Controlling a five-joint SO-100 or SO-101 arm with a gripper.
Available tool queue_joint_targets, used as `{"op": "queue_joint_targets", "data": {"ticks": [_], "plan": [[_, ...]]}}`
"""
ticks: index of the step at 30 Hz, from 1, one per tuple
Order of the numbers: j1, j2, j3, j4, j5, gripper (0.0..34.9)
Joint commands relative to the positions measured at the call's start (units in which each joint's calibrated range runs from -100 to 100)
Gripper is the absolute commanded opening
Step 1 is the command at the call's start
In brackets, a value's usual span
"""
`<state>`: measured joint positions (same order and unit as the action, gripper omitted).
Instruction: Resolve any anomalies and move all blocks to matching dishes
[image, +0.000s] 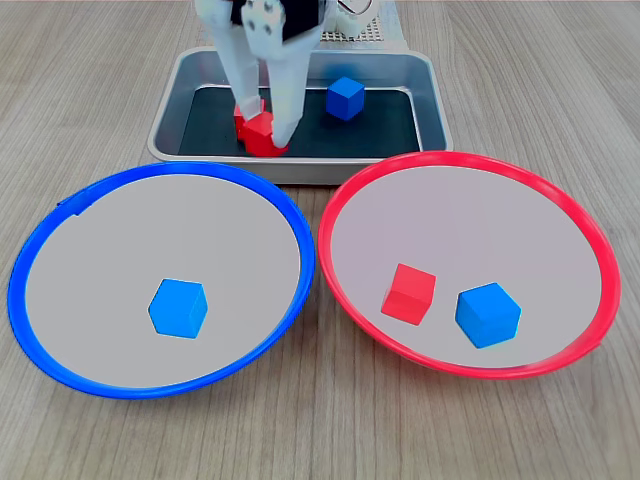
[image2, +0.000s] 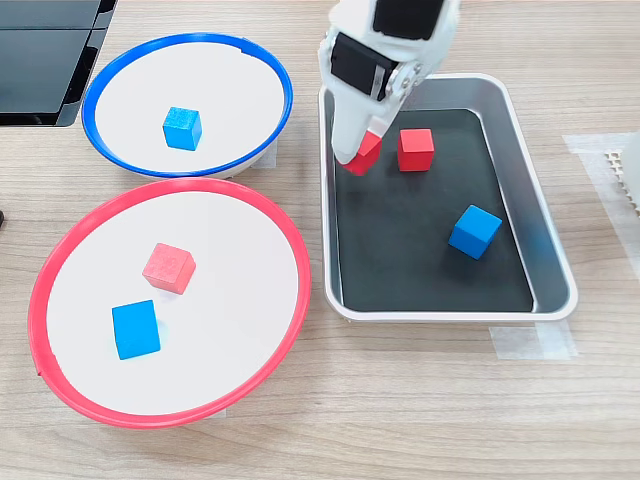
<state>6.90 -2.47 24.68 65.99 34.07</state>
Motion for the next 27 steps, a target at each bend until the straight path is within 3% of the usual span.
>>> {"op": "queue_joint_targets", "data": {"ticks": [1,6,12,16,19,22,27], "plan": [[-4.69,-3.88,-11.53,8.76,-2.54,0.3],[-11.66,1.92,-28.37,10.74,-10.31,0.3],[-15.99,15.99,-33.1,-4.12,-14.31,0.3],[-15.89,20.51,-32.92,-6.52,-12.16,1.3],[-15.42,21.96,-32.28,-7.26,-10.99,3.8],[-15.23,23.84,-32.37,-7.18,-9.38,12.0],[-15.51,23.92,-35.29,-4.62,-8.74,18.0]]}}
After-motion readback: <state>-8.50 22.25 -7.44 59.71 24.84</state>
